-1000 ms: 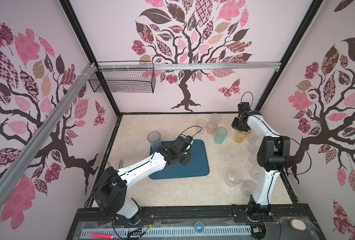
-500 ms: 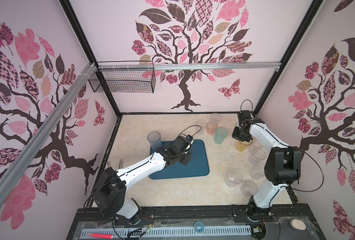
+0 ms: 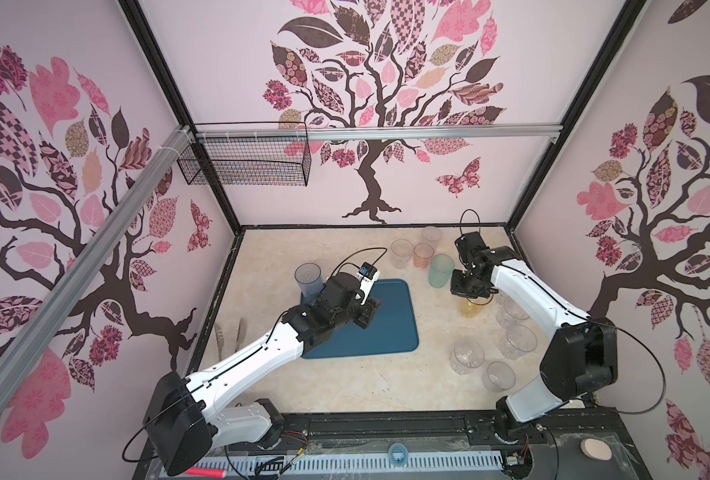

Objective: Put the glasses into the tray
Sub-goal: 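Lift the yellow glass and carry it over the tray with the right gripper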

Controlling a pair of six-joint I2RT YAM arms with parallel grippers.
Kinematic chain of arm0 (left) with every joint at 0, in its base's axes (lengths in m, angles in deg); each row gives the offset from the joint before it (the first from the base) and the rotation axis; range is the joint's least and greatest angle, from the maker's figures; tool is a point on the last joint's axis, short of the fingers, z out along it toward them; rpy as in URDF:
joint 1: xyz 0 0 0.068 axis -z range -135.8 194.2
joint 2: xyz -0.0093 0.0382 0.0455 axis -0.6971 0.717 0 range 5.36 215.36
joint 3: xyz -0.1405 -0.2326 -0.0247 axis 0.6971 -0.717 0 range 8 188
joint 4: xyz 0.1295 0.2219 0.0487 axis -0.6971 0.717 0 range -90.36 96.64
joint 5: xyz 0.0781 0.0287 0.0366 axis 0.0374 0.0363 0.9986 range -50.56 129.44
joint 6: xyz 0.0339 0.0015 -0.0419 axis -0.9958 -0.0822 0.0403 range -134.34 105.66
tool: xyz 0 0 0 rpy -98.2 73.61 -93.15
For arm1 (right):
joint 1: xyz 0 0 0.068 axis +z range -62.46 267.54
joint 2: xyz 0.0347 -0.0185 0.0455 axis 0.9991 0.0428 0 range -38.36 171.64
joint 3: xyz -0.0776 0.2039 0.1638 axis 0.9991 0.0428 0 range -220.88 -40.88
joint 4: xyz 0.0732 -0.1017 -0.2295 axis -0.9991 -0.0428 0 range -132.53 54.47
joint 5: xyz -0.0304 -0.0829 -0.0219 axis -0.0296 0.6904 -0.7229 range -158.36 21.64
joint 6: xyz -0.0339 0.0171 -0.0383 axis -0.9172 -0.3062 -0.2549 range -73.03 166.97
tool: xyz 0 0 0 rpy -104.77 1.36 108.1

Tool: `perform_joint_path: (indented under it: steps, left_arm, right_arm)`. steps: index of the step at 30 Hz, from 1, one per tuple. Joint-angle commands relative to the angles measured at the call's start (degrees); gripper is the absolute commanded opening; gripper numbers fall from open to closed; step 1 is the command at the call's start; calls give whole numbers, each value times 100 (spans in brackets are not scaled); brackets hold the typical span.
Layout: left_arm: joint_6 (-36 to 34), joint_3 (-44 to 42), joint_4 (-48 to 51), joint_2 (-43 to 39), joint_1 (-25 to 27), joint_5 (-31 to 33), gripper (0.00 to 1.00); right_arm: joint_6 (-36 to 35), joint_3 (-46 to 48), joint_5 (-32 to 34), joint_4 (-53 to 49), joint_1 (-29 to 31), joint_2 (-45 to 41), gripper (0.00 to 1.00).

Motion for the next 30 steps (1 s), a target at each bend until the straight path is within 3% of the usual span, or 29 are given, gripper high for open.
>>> perform_joint_path:
  steps: [1,9,12,16,24,30]
  left_arm:
    - [-129,-273,-71,-224,12,300,41]
    - [-412,-449,242,-883,12,1022,43]
    - [-257,-475,476,-981,-1,1761,44]
    - [133,-176,1236,-936,-212,1993,45]
    - [881,-372,1980,-1509,-1351,1942,45]
    - [1286,-385,2487,-1660,-2337,1468,44]
  right_arm:
    - [71,-149,162,-413,419,-242,0]
    - [19,-643,294,-907,1417,-78,0]
    - [-37,-921,286,-1057,1845,62,0]
    - [-40,-1315,143,-1106,2376,345,0]
    - [95,-2176,-301,-903,3460,1321,0]
    - [172,-2954,-494,-693,3883,2141,0]
